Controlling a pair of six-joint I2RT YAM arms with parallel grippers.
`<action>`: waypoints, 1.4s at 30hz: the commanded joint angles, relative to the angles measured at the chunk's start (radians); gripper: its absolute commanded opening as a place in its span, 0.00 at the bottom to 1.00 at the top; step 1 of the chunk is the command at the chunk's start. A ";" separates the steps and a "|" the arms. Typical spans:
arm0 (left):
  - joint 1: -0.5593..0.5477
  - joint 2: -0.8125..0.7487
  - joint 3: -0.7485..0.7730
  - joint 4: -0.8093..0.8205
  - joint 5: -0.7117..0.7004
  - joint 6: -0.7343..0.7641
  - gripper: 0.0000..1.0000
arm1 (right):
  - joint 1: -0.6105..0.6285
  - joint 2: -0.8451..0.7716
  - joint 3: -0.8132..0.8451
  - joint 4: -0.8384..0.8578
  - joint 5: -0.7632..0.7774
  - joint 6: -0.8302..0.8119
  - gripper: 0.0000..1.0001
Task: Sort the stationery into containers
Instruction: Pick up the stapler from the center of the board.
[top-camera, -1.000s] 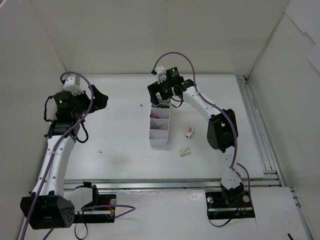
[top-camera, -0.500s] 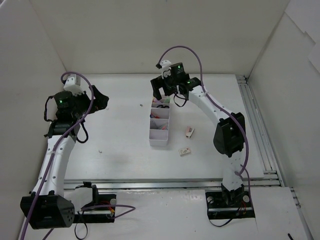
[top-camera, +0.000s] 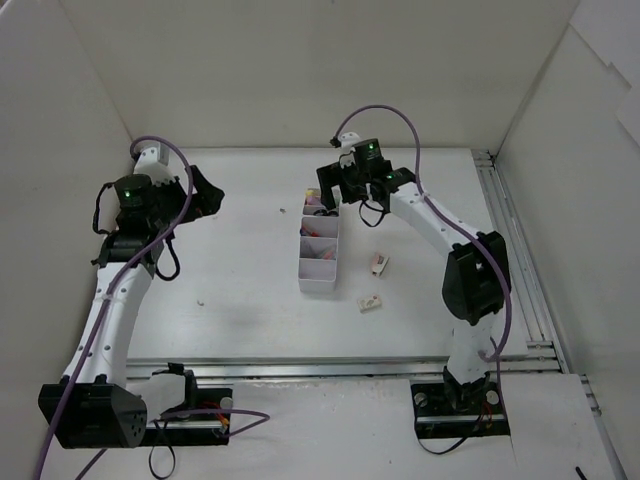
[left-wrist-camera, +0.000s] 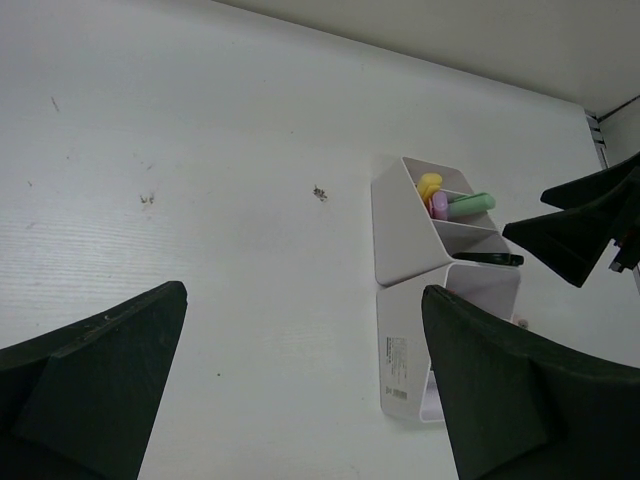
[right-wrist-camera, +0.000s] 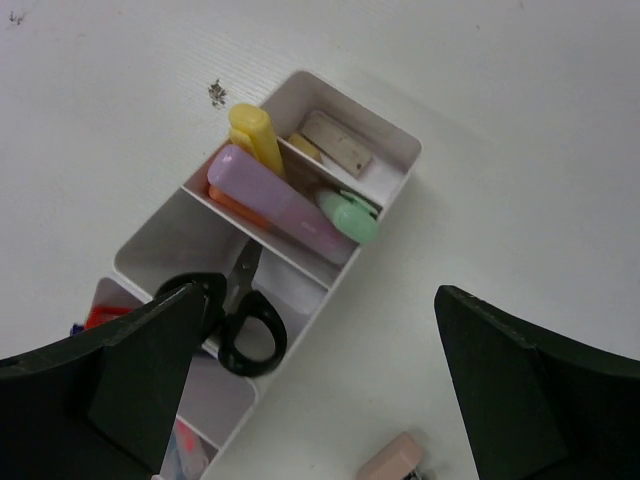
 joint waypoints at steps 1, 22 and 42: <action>-0.027 0.002 0.059 0.026 -0.008 0.015 0.99 | -0.029 -0.179 -0.106 0.124 0.058 0.100 0.98; -0.188 -0.105 -0.042 -0.111 -0.095 0.017 1.00 | -0.020 -0.560 -0.822 0.127 0.344 0.435 0.98; -0.237 -0.260 -0.112 -0.191 -0.182 -0.034 0.99 | 0.023 -0.245 -0.682 0.119 0.488 0.580 0.46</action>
